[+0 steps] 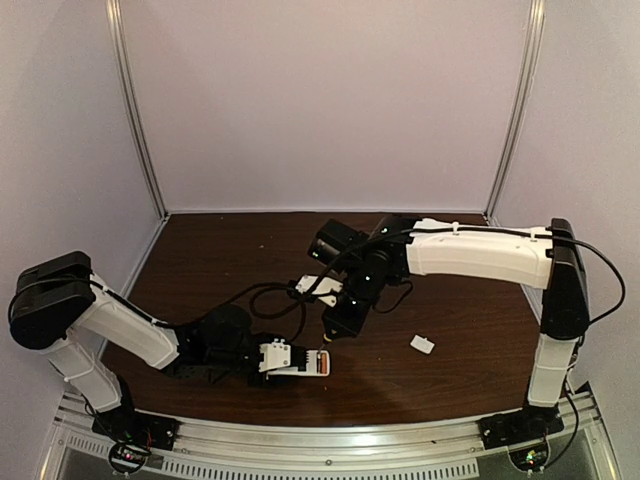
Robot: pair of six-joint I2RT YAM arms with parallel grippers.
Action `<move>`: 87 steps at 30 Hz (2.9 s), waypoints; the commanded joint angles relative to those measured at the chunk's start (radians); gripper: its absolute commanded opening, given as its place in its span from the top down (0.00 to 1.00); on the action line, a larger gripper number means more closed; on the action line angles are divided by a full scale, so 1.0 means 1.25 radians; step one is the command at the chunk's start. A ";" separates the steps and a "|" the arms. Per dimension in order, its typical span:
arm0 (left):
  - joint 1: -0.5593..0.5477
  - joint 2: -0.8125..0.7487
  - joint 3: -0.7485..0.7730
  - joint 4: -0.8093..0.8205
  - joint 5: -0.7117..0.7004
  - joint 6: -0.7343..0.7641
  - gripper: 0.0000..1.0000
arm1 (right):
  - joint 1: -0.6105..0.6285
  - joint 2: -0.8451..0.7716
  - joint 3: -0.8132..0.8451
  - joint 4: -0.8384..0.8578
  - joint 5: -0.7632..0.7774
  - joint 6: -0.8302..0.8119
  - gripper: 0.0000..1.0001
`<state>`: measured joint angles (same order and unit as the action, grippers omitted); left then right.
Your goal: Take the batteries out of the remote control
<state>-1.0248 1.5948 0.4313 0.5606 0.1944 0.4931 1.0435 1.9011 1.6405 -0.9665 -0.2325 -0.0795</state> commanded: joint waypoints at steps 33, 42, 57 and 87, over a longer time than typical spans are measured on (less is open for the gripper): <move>-0.011 -0.033 -0.006 0.151 0.000 -0.001 1.00 | 0.028 0.038 -0.001 -0.023 -0.057 0.043 1.00; -0.010 -0.031 -0.008 0.159 -0.010 -0.006 1.00 | 0.056 0.027 -0.035 -0.015 -0.065 0.050 1.00; -0.011 -0.011 0.007 0.160 -0.050 -0.021 1.00 | 0.093 0.014 -0.060 -0.018 -0.054 0.064 1.00; -0.009 0.000 0.009 0.177 -0.106 -0.035 1.00 | 0.136 -0.028 -0.106 -0.011 -0.044 0.107 1.00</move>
<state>-1.0477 1.5951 0.4057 0.5827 0.1493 0.4541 1.1530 1.8557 1.5570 -0.9134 -0.1471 0.0345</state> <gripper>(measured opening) 0.565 0.156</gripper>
